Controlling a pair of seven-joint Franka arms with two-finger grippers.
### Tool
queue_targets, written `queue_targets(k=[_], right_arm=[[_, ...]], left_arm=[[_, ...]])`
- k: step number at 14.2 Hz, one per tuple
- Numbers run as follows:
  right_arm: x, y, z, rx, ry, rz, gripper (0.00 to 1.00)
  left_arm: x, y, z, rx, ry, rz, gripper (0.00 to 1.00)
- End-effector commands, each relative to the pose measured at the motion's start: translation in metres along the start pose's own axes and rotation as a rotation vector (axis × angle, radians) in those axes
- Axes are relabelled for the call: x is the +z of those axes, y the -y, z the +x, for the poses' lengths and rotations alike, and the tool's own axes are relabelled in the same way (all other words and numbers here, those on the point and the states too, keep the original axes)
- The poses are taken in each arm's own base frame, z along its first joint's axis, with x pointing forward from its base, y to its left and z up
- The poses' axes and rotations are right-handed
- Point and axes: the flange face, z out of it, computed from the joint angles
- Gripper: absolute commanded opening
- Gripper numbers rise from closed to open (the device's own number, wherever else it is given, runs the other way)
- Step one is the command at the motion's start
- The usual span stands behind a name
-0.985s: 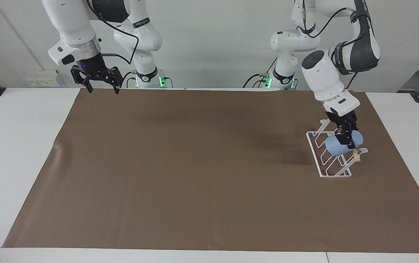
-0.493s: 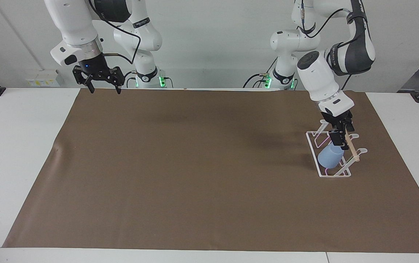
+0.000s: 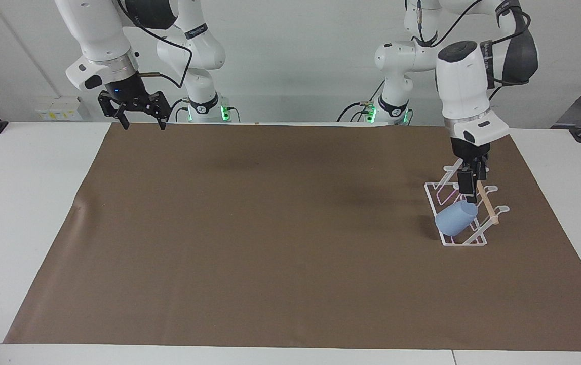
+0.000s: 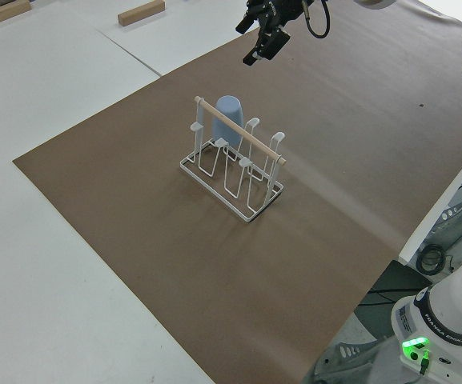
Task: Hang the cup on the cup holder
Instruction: 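Lower the cup onto the rack hook with the left gripper and release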
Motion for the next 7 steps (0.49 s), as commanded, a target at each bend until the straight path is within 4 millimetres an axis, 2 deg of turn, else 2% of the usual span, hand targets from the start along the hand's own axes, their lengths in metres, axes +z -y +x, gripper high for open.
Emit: queue_targets(k=[1,4,7], right_arm=[[0.002,-0.002,-0.003,-0.002,-0.010,0.018,1.00],[0.003,-0.002,-0.005,-0.002,0.001,0.018,1.00],[0.003,-0.002,-0.005,-0.005,0.007,0.017,1.00]], left_arm=[[-0.011,0.004,0.000,0.045,0.099,-0.015,1.00],[-0.013,0.007,-0.008,0.119,0.211,-0.030,1.00],[-0.012,0.014,-0.022,0.384,0.320,-0.013,1.00]])
